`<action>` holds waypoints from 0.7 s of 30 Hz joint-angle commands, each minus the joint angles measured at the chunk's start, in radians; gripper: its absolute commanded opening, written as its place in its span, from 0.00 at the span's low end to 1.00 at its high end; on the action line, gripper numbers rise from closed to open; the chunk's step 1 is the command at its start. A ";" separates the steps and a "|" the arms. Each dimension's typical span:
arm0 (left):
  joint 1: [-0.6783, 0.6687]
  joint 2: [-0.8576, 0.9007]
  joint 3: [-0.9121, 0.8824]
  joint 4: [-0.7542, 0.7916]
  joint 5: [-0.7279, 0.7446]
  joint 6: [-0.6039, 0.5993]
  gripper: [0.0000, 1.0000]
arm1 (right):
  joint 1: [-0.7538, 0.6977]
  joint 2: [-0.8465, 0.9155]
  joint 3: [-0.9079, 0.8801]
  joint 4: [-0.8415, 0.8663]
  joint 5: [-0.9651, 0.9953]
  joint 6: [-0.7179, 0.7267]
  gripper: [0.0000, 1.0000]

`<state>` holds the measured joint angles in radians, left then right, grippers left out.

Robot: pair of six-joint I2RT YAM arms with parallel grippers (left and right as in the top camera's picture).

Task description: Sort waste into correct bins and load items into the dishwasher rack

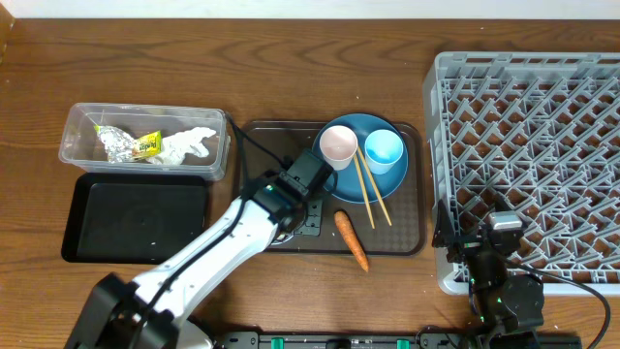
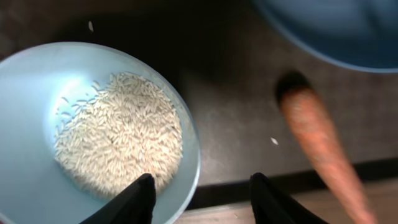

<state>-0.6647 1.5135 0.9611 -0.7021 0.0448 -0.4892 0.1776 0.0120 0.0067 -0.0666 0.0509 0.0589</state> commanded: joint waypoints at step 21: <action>-0.003 0.132 0.007 0.048 -0.031 -0.024 0.24 | -0.016 -0.005 -0.001 -0.005 -0.003 -0.011 0.99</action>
<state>-0.6651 1.6348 0.9611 -0.6498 0.0330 -0.5053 0.1776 0.0120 0.0067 -0.0669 0.0509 0.0589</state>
